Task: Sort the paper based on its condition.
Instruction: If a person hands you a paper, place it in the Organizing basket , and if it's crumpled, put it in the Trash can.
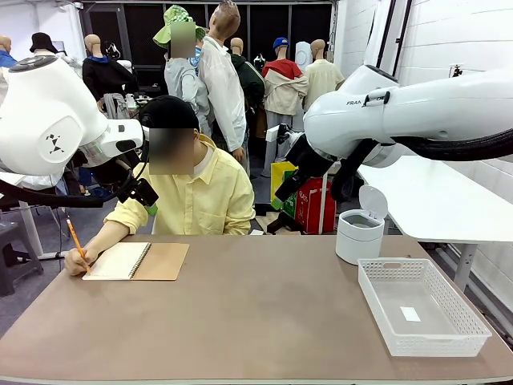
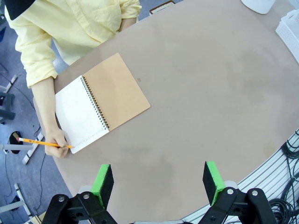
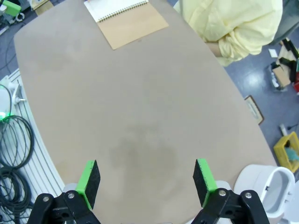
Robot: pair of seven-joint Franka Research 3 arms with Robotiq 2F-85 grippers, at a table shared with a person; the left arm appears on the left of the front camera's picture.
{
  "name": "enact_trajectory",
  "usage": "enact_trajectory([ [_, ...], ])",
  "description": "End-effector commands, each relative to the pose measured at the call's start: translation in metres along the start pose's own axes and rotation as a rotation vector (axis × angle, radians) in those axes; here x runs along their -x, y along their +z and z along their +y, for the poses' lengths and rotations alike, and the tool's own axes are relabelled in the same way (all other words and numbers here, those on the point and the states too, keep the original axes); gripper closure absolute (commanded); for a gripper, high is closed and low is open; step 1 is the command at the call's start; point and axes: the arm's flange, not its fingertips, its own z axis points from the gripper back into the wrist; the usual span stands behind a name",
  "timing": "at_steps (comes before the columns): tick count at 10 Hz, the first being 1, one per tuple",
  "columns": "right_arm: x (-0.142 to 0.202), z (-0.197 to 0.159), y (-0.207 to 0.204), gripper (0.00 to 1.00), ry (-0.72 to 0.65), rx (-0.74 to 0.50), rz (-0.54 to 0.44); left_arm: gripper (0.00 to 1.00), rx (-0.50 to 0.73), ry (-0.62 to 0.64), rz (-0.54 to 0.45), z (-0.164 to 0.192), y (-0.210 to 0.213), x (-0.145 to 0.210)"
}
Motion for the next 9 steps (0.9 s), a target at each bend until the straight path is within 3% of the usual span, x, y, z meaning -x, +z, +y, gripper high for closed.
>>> enact_trajectory([
  [1, 0.0004, 0.0002, -0.0011, 0.00, -0.001, 0.002, 0.003, 0.00, 0.002, 0.000, -0.006, 0.0007, 0.0003, 0.0001],
  [9, 0.0004, 0.0002, -0.0011, 0.00, -0.001, 0.002, 0.003, 0.00, 0.002, 0.000, -0.006, 0.0007, 0.0003, 0.0001],
])
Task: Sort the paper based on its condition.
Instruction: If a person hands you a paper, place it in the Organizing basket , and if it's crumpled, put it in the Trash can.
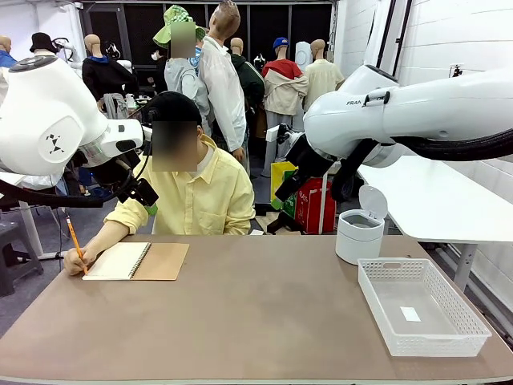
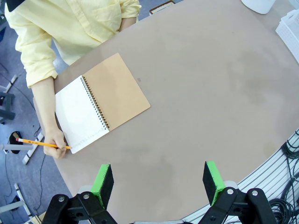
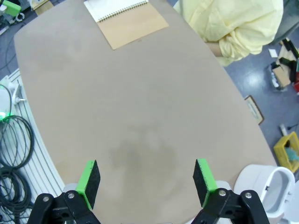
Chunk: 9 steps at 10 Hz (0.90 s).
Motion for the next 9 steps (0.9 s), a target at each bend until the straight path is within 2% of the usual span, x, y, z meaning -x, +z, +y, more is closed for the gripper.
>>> enact_trajectory([
  [1, 0.0004, 0.0003, -0.0011, 0.00, -0.001, 0.002, 0.003, 0.00, 0.002, 0.000, -0.006, 0.0007, 0.0003, 0.0001],
  [9, 0.0004, 0.0003, -0.0011, 0.00, -0.001, 0.002, 0.003, 0.00, 0.002, 0.000, -0.006, 0.0007, 0.0003, 0.0001],
])
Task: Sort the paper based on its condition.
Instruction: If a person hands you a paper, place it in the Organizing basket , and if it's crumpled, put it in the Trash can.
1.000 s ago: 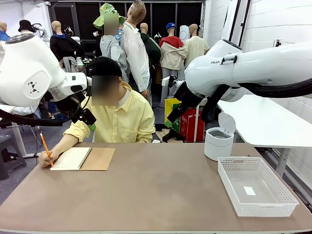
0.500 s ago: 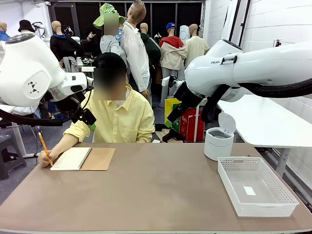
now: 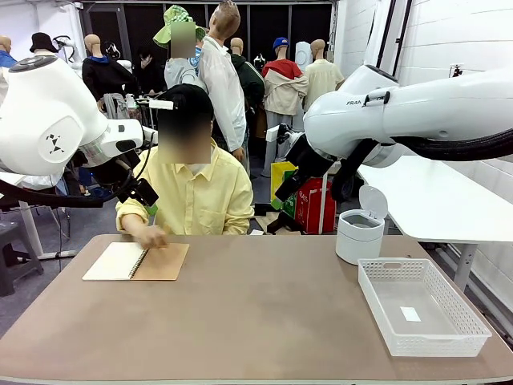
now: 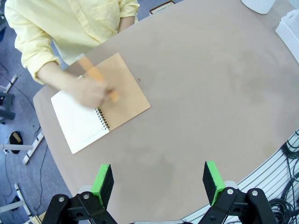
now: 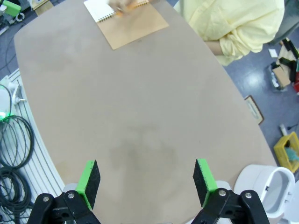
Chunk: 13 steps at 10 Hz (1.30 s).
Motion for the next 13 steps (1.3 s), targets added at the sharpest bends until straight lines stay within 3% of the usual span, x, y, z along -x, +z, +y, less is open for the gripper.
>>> enact_trajectory([
  [1, 0.0004, 0.0003, -0.0011, 0.00, -0.001, 0.002, 0.003, 0.00, 0.002, 0.000, -0.006, 0.0007, 0.0003, 0.0001],
  [13, 0.0004, 0.0003, -0.0011, 0.00, -0.001, 0.002, 0.003, 0.00, 0.002, 0.000, -0.006, 0.0007, 0.0003, 0.0001],
])
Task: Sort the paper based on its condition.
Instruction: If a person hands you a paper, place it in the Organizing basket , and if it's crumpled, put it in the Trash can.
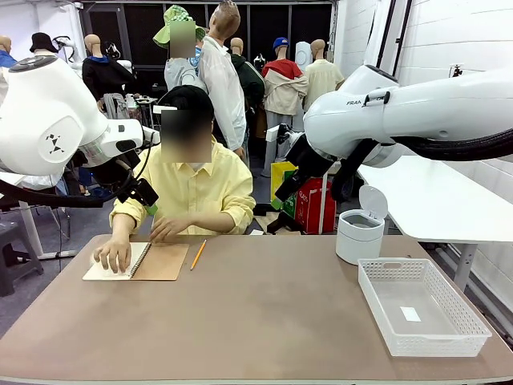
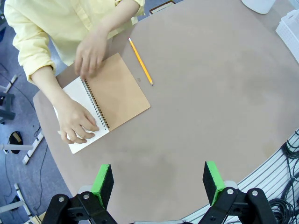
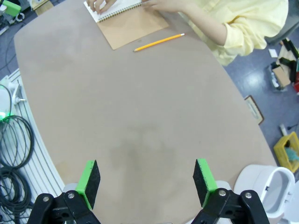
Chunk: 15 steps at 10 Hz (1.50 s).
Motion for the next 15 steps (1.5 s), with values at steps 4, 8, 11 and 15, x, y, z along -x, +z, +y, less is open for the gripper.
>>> enact_trajectory([
  [4, 0.0004, 0.0003, -0.0011, 0.00, -0.001, 0.002, 0.003, 0.00, 0.002, 0.000, -0.006, 0.0007, 0.0003, 0.0001],
  [8, 0.0004, 0.0003, -0.0011, 0.00, -0.001, 0.002, 0.003, 0.00, 0.002, 0.000, -0.006, 0.0007, 0.0003, 0.0001],
  [11, 0.0004, 0.0003, -0.0011, 0.00, -0.001, 0.002, 0.003, 0.00, 0.002, 0.000, -0.006, 0.0007, 0.0003, 0.0001],
  [15, 0.0004, 0.0003, -0.0011, 0.00, -0.001, 0.002, 0.003, 0.00, 0.002, 0.000, -0.006, 0.0007, 0.0003, 0.0001],
])
